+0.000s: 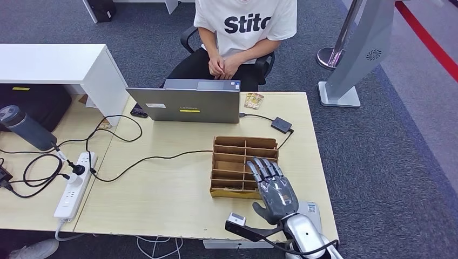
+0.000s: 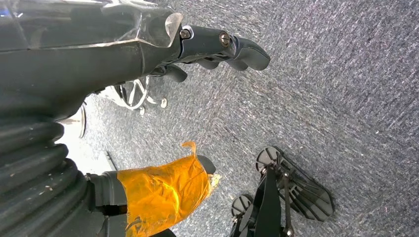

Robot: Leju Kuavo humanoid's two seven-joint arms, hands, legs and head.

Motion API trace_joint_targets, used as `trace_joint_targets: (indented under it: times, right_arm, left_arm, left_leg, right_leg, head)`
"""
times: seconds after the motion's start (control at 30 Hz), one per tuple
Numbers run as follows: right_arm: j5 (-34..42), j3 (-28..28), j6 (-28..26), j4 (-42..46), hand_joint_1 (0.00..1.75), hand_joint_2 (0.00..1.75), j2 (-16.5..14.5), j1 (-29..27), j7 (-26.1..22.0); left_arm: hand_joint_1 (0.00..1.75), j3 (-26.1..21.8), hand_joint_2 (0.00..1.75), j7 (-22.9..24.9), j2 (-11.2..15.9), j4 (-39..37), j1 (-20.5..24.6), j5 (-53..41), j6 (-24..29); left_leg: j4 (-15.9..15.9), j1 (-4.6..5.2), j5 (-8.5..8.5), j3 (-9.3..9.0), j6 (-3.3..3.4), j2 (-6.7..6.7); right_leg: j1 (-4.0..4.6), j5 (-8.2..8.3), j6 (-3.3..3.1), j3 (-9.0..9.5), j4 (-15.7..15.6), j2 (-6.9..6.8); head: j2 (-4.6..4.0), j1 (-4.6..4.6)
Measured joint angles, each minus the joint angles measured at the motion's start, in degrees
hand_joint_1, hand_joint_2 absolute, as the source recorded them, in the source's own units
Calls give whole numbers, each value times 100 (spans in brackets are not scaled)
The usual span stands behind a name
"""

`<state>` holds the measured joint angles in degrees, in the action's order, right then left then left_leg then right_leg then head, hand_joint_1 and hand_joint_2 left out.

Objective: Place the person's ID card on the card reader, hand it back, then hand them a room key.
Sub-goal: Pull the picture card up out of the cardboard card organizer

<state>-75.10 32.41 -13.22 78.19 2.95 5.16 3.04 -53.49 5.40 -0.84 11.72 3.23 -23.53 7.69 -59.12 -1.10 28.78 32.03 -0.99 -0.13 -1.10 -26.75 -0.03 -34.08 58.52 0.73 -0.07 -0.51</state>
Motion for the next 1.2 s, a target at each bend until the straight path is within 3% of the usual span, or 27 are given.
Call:
trace_joint_targets:
  times: [1.2]
  right_arm:
    - [-52, -249, 157, -33, 0, 175, -46, 8, -13]
  left_arm:
    - [0, -141, 175, 0, -7, 0, 1, -23, 13]
  left_leg:
    - [0, 0, 0, 0, 0, 0]
  right_leg:
    - [0, 0, 0, 0, 0, 0]
  head:
    - [0, -1]
